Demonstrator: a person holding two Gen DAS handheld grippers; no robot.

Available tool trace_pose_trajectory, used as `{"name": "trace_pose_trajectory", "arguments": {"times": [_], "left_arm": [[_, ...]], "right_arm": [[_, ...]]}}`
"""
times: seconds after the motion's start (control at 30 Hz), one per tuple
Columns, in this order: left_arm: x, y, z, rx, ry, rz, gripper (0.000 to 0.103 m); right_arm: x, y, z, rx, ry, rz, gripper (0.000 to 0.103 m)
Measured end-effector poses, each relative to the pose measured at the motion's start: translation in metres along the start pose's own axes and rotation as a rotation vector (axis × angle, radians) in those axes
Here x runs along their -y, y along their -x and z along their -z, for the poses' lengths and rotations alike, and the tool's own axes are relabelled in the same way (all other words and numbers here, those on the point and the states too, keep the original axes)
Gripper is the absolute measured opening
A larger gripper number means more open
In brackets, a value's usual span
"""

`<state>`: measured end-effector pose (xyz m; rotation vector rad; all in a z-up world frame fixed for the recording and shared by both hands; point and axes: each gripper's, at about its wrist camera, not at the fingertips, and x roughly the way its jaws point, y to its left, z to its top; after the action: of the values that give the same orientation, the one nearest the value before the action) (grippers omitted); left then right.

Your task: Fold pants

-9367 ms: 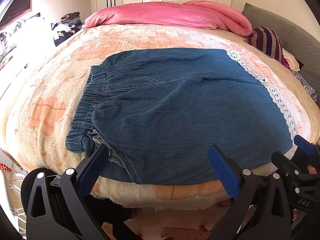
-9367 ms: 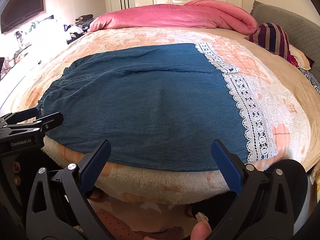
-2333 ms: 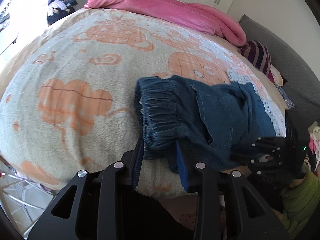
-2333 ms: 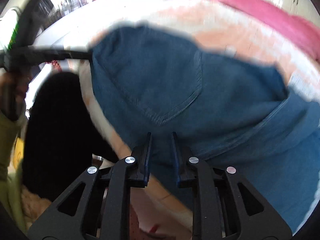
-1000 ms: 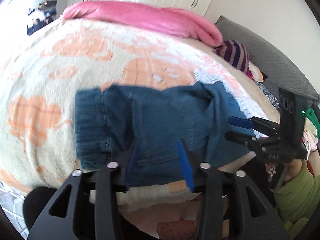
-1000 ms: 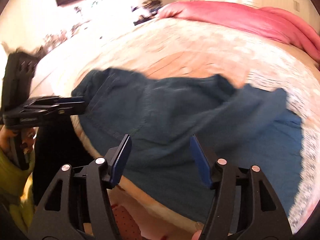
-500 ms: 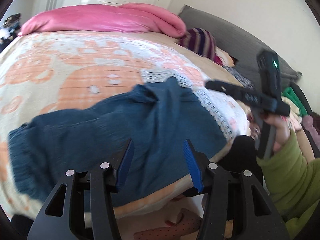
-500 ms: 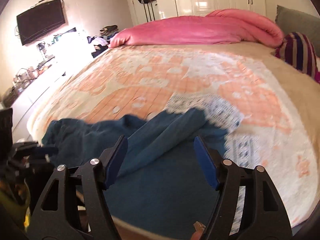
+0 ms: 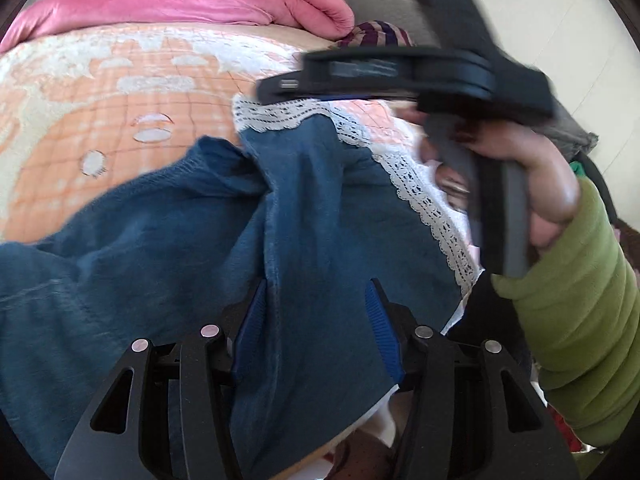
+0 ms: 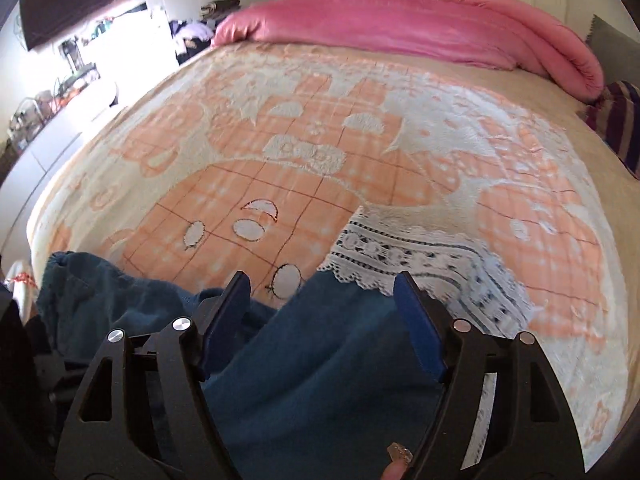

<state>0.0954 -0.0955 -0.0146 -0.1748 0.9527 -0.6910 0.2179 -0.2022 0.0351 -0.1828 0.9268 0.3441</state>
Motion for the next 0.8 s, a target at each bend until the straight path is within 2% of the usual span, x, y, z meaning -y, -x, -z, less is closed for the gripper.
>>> {"name": "trace_pose_trajectory", "arguments": {"times": [0.07, 0.2, 0.23, 0.3, 0.33, 0.37, 0.43, 0.47, 0.67, 0.8], "left_arm": [[-0.001, -0.007, 0.003, 0.0, -0.012, 0.003, 0.028], [0.005, -0.009, 0.009, 0.001, -0.067, -0.005, 0.017], [0.008, -0.008, 0.01, 0.003, -0.086, 0.005, 0.011], [0.009, -0.006, 0.013, 0.004, -0.096, 0.026, 0.01], [0.011, -0.006, 0.014, 0.003, -0.101, 0.033, 0.01], [0.012, -0.007, 0.016, 0.002, -0.108, 0.038, 0.01], [0.008, -0.008, 0.014, 0.009, -0.11, 0.037, 0.01], [0.006, -0.007, 0.014, 0.013, -0.106, 0.041, 0.01], [-0.003, 0.001, 0.016, 0.04, -0.089, 0.03, 0.011], [-0.004, 0.001, 0.015, 0.047, -0.102, 0.012, 0.011]], "right_arm": [[-0.005, -0.023, -0.009, -0.033, 0.018, 0.032, 0.067], [-0.007, -0.056, -0.022, -0.087, 0.011, 0.085, 0.067], [-0.006, -0.063, -0.025, -0.095, 0.005, 0.101, 0.067], [-0.002, -0.075, -0.029, -0.116, -0.013, 0.141, 0.067], [0.002, -0.082, -0.03, -0.126, -0.024, 0.16, 0.06], [0.006, -0.086, -0.03, -0.134, -0.028, 0.172, 0.034], [0.014, -0.089, -0.027, -0.124, -0.025, 0.164, 0.013], [0.016, -0.085, -0.026, -0.11, -0.027, 0.154, 0.005], [0.05, -0.015, -0.005, 0.042, -0.151, 0.058, 0.005], [0.077, 0.035, 0.021, 0.119, -0.222, 0.054, 0.005]]}}
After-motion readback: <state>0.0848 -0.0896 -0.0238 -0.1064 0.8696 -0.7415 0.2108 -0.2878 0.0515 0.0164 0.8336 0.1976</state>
